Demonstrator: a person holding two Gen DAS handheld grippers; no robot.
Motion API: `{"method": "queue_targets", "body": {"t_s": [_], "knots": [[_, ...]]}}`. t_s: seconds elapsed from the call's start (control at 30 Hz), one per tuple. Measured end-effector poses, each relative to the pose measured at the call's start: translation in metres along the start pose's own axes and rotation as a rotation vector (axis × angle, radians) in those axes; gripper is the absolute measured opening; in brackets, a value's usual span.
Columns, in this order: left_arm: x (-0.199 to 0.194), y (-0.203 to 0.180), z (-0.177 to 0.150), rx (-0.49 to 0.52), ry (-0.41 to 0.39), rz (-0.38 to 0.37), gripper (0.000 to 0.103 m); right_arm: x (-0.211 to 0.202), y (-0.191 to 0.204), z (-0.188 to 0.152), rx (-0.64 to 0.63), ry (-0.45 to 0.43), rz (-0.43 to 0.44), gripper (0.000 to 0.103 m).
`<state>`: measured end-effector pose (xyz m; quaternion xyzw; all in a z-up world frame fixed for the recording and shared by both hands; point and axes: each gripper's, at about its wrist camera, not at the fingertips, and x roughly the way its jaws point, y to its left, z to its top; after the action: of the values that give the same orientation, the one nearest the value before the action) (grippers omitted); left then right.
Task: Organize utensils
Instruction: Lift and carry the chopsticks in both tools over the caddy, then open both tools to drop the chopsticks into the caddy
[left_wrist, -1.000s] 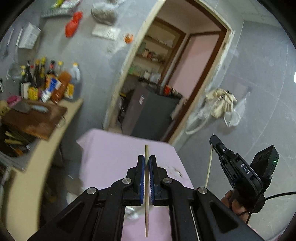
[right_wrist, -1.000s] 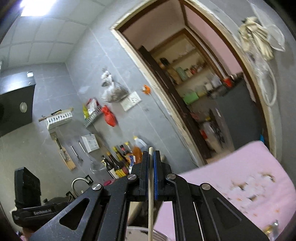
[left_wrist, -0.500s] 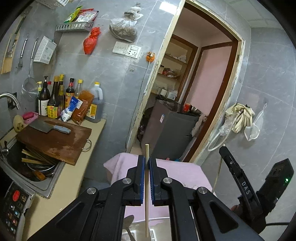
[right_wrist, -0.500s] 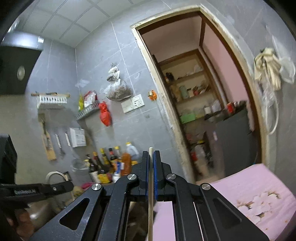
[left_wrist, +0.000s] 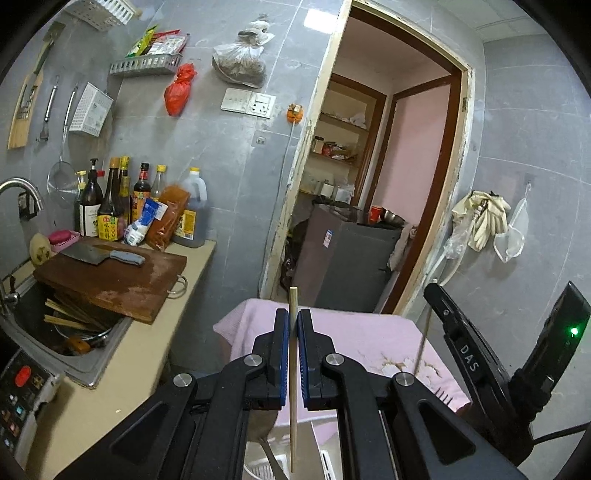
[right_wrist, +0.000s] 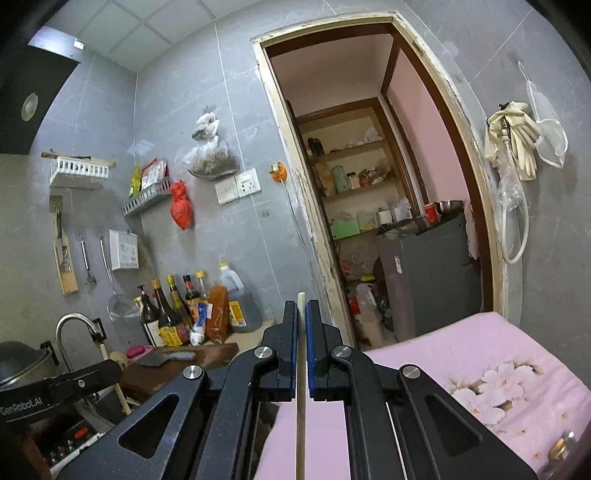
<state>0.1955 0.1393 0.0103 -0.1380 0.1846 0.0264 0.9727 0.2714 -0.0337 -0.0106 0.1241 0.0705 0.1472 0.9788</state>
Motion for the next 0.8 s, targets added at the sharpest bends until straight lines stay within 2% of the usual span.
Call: {"method": "queue_targets", "body": {"t_s": [0.2,0.3,0.33,0.4,0.43,0.47,0.6,0.63,0.77,0.8], "knots": [[0.003,-0.005,-0.011,0.039,0.045,-0.008,0.006,-0.001,-0.004,-0.011,-0.002,0.057,0.004,0.004],[0.005,0.000,-0.012,0.010,0.087,-0.030,0.006,-0.005,-0.008,-0.012,-0.012,0.086,0.012,0.006],[0.005,0.002,-0.012,0.004,0.094,-0.031,0.006,-0.007,-0.010,-0.011,-0.012,0.091,0.015,0.010],[0.005,0.006,-0.013,-0.013,0.119,-0.041,0.006,-0.010,-0.012,-0.010,-0.010,0.102,0.022,0.023],[0.006,0.008,-0.013,-0.024,0.129,-0.041,0.007,-0.012,-0.014,-0.009,-0.007,0.105,0.025,0.033],[0.005,0.009,-0.013,-0.031,0.135,-0.043,0.008,-0.015,-0.016,-0.008,-0.001,0.106,0.031,0.037],[0.002,0.013,-0.012,-0.068,0.133,-0.048,0.034,-0.026,-0.020,0.001,0.001,0.101,0.038,0.038],[-0.001,0.013,-0.011,-0.083,0.123,-0.052,0.040,-0.029,-0.021,0.005,0.000,0.098,0.037,0.041],[-0.006,0.004,-0.006,-0.078,0.096,-0.041,0.053,-0.045,-0.030,0.021,-0.008,0.077,0.020,0.059],[-0.009,0.000,-0.004,-0.070,0.086,-0.038,0.060,-0.050,-0.034,0.025,-0.010,0.074,0.014,0.061]]}}
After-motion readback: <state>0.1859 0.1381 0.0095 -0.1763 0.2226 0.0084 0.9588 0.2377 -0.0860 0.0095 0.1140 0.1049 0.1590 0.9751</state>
